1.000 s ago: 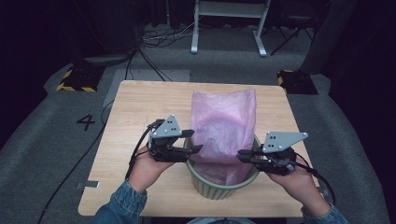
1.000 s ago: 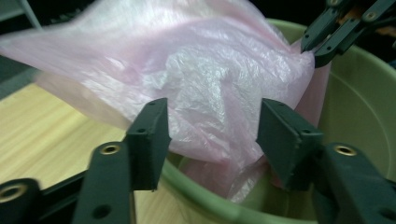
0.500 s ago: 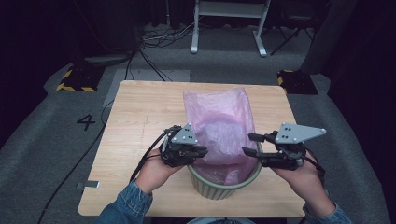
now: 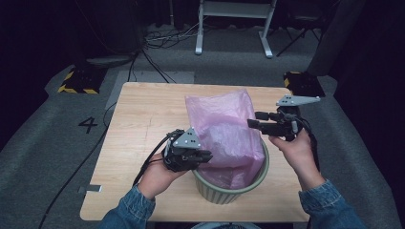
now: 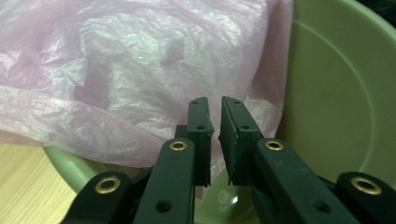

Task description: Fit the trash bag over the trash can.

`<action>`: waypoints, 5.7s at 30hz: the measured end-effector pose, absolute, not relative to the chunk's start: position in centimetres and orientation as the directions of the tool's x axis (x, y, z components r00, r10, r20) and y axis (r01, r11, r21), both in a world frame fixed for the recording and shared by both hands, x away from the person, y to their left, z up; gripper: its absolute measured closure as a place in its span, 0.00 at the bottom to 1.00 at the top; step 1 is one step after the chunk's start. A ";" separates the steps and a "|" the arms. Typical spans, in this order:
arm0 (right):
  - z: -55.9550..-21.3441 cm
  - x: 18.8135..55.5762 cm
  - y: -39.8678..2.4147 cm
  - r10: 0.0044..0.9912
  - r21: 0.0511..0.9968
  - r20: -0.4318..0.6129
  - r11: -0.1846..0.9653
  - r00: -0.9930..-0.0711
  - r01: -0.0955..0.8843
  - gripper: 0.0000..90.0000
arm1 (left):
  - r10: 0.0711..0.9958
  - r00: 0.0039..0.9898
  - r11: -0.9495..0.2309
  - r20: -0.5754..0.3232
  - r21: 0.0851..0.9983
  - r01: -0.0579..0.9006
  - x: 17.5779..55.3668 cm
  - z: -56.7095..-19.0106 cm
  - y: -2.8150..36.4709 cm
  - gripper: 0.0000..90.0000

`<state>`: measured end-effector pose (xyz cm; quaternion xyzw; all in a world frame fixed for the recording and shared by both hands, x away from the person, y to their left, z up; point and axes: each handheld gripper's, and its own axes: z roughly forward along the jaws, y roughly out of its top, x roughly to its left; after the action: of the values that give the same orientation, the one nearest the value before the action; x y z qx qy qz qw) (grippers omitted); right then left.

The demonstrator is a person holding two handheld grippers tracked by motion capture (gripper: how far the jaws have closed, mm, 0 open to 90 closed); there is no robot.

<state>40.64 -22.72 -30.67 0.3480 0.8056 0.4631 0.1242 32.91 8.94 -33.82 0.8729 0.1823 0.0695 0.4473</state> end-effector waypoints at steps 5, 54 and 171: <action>-30.4 39.2 -21.8 0.621 0.846 0.033 0.400 -0.783 0.354 0.97 | 0.399 0.916 -0.492 -0.035 0.835 0.246 32.6 -33.4 9.7 0.81; -32.3 27.2 -16.7 0.283 0.809 -0.200 0.588 -0.938 0.005 0.97 | 0.332 0.942 -0.432 0.053 0.896 0.102 30.7 -30.2 5.3 0.88; -28.8 31.2 -18.3 0.298 0.865 -0.114 0.498 -0.948 0.052 1.00 | 0.426 0.876 -0.353 0.226 0.933 -0.069 28.4 -31.7 7.5 0.79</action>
<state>31.19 -18.32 -28.78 0.1023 0.8564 0.4903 0.1253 28.44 7.50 -31.68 0.7920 0.1129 0.2220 0.5575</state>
